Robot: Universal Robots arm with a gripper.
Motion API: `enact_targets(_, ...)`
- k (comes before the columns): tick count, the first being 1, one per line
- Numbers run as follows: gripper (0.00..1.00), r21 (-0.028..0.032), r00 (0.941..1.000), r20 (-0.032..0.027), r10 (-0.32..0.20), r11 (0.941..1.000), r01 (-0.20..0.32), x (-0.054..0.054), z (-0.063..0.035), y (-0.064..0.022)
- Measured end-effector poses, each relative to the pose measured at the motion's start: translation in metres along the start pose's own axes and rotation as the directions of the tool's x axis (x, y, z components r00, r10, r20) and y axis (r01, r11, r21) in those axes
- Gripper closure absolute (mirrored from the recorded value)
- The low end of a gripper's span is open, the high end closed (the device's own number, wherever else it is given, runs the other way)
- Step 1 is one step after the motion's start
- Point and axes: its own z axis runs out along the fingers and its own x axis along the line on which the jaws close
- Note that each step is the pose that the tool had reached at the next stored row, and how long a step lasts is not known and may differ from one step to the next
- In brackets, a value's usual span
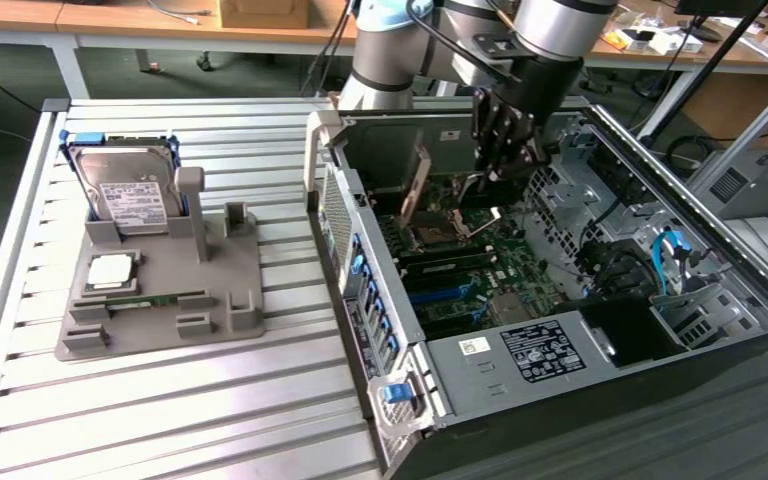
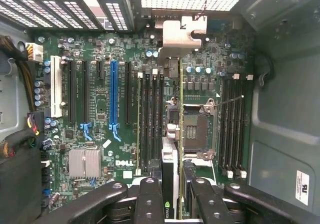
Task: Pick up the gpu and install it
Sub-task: 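Insert the gpu into the slot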
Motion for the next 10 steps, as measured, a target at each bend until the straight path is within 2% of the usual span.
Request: enact_targets(10, 0.73, 0.0000, 1.0000, 0.0000, 0.000, 1.0000, 0.000, 0.0079, -0.0002, 0.0002)
